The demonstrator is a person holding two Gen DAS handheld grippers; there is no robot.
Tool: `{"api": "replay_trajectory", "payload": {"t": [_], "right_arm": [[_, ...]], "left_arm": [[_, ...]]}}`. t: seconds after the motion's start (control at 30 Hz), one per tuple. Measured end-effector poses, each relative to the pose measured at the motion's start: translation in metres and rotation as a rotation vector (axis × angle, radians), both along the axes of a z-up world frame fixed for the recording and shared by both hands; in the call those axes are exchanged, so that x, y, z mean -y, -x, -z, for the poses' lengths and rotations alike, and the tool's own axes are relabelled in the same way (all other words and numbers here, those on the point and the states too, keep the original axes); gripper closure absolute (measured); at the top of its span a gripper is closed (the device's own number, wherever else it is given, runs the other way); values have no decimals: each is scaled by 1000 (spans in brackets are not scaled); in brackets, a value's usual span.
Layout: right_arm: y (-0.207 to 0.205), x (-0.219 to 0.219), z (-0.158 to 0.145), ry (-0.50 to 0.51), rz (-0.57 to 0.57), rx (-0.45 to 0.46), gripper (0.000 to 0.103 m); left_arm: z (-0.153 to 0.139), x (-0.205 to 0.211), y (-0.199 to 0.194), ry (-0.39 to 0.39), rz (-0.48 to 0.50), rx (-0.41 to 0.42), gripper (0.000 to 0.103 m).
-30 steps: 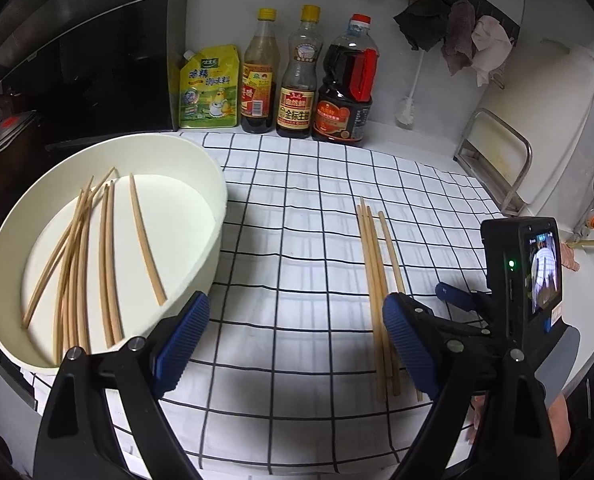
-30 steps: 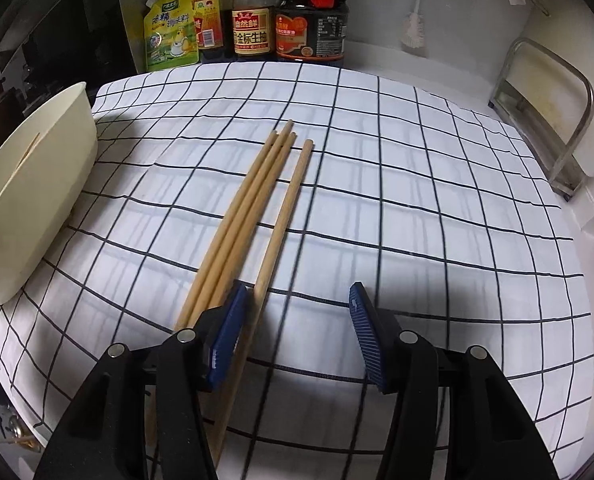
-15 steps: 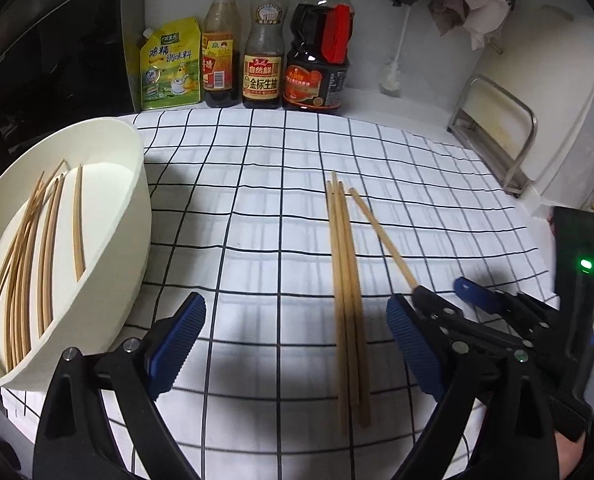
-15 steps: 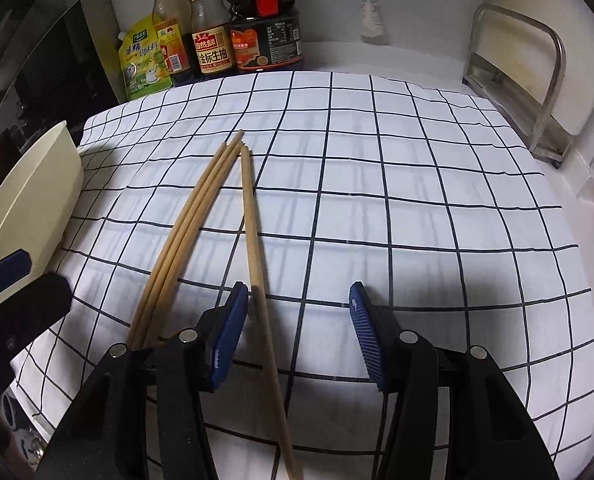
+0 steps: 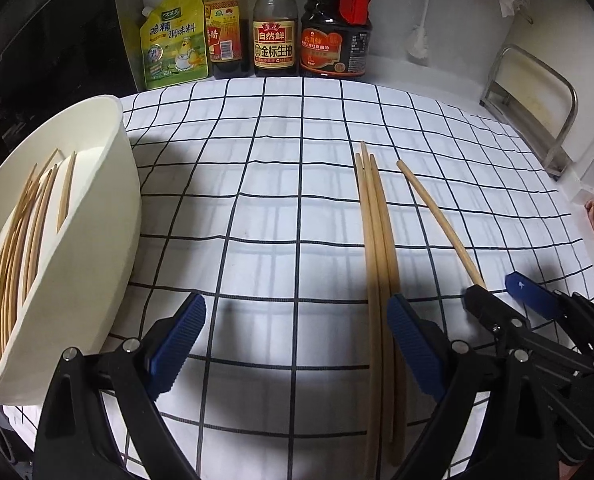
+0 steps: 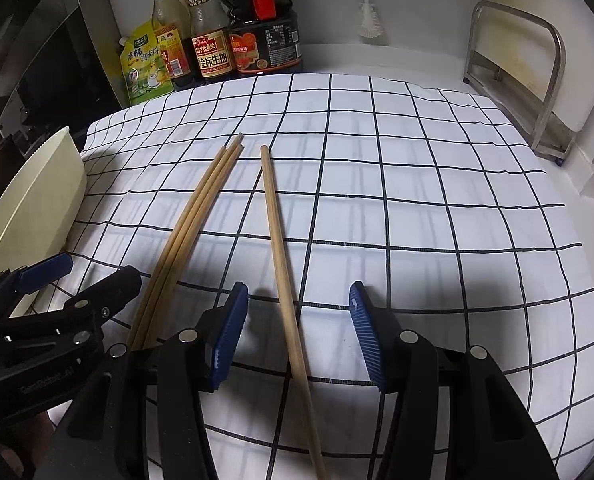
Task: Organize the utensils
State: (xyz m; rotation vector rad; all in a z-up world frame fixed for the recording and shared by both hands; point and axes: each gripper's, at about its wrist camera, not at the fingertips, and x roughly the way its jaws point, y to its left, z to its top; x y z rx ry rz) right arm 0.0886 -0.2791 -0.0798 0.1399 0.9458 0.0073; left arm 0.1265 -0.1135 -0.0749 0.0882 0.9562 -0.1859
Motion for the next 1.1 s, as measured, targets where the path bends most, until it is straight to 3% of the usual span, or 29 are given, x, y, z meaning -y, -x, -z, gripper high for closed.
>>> {"api": "replay_trajectory", "payload": {"t": [0.77, 0.97, 1.07, 1.1], "right_arm": [[2, 18, -1, 3, 49, -5, 52], [2, 9, 0, 67, 43, 1, 53], [2, 1, 1, 108, 24, 11, 62], [2, 0, 1, 111, 20, 13, 68]], "left_arm": [[10, 11, -9, -49, 19, -33, 13], [15, 9, -10, -44, 17, -51, 12], [16, 7, -10, -29, 17, -49, 14], [15, 8, -9, -28, 20, -43, 19]]}}
